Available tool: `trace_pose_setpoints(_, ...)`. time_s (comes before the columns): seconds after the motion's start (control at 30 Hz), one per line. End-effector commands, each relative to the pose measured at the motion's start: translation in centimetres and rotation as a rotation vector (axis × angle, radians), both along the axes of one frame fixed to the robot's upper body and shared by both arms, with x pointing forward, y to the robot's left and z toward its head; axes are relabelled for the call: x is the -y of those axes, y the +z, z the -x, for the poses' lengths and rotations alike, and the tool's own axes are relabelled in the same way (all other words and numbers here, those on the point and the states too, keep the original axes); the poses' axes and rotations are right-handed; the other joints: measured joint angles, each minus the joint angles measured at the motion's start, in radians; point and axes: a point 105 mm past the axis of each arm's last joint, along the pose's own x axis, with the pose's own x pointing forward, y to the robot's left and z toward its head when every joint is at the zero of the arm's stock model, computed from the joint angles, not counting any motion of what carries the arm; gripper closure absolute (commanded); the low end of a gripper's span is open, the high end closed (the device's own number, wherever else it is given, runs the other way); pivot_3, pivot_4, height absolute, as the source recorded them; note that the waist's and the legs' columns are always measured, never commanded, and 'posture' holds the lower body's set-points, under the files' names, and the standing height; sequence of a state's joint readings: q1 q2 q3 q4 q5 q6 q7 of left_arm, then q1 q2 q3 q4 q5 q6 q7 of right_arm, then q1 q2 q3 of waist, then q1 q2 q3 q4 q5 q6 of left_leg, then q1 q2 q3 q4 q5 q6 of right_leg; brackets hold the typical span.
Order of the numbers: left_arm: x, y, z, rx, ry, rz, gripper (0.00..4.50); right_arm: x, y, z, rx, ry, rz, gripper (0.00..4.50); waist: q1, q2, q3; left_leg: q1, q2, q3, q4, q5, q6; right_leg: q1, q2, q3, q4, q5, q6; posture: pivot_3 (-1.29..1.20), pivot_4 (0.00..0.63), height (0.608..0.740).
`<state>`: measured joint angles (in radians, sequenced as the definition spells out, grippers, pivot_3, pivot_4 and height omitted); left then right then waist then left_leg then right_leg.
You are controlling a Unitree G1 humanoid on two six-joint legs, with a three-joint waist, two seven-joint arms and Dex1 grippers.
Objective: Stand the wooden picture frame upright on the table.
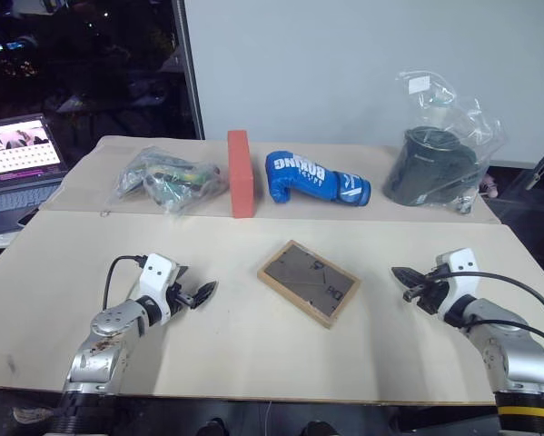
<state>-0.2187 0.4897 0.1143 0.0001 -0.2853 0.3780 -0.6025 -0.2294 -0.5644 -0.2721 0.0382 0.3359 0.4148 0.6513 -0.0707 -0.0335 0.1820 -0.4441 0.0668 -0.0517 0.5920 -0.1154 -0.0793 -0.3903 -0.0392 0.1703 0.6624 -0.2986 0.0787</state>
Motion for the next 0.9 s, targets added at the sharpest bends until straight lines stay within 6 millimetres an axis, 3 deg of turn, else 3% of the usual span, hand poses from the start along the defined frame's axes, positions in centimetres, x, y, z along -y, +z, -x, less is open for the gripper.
trace_pose_setpoints(0.03,0.2,1.3,0.6,0.003,-0.058,0.048,0.26,-0.4,1.5,-0.4,0.057,0.061,0.054,4.5,0.0,0.0,0.0,0.0,0.0,0.0,0.0,0.0,0.0,0.0,0.0,0.0,0.0,0.0,0.0,0.0,0.15,0.738)
trace_pose_setpoints(0.1,1.3,2.2,1.4,-0.023,-0.163,0.065,0.61,-1.4,2.2,-1.3,0.074,0.145,0.115,4.5,-0.007,0.0,0.001,0.0,0.0,0.0,0.0,0.0,0.0,0.0,0.0,0.0,0.0,0.0,0.0,0.0,0.15,0.738)
trace_pose_setpoints(0.23,2.7,1.6,1.8,-0.109,-0.213,0.005,2.08,-3.2,2.5,-3.4,0.099,0.226,0.245,4.5,-0.014,0.001,0.001,0.002,0.0,0.0,0.0,0.0,0.0,0.001,0.0,0.0,0.0,0.0,0.001,0.0,0.15,0.738)
trace_pose_setpoints(0.3,4.7,1.0,2.0,-0.158,-0.261,-0.017,2.96,-5.3,2.2,-5.0,0.1,0.3,0.294,4.5,-0.017,0.001,0.001,0.003,0.0,0.0,0.0,0.0,0.0,0.002,0.0,0.0,0.0,-0.003,0.005,0.0,0.15,0.738)
trace_pose_setpoints(0.43,7.7,0.9,2.0,-0.176,-0.309,-0.012,4.43,-7.7,1.8,-6.6,0.084,0.379,0.296,4.5,-0.02,0.0,0.001,0.002,0.0,-0.001,0.0,0.0,0.0,0.002,0.0,-0.001,0.0,-0.003,0.005,0.0,0.15,0.738)
trace_pose_setpoints(0.53,9.7,-0.4,1.9,-0.168,-0.334,-0.09,4.43,-9.7,0.3,-6.1,0.054,0.493,0.319,4.5,-0.014,0.0,0.001,0.001,-0.001,-0.002,0.0,0.0,0.0,0.002,0.0,-0.002,-0.001,0.001,-0.001,0.0,0.15,0.738)
trace_pose_setpoints(0.67,11.6,-0.7,1.6,-0.162,-0.329,-0.041,4.43,-12.1,-2.1,-3.2,-0.022,0.685,0.283,4.5,0.002,0.0,0.001,0.001,-0.001,-0.003,0.0,0.0,0.0,0.004,0.0,-0.003,-0.001,0.001,-0.001,0.0,0.15,0.738)
trace_pose_setpoints(0.77,11.3,-0.7,1.3,-0.159,-0.306,-0.037,4.43,-13.1,-2.4,-1.2,-0.062,0.76,0.228,4.5,0.002,0.001,0.0,0.001,-0.001,-0.004,0.0,0.0,0.0,0.004,0.0,-0.004,-0.001,0.001,-0.001,0.0,0.15,0.738)
trace_pose_setpoints(0.9,9.2,-0.5,0.5,-0.154,-0.248,-0.058,4.43,-13.9,-2.4,0.8,-0.112,0.808,0.187,4.5,-0.002,0.001,0.0,0.003,-0.001,-0.004,0.0,0.0,0.0,0.004,0.0,-0.004,0.001,0.0,-0.001,0.0,0.15,0.738)
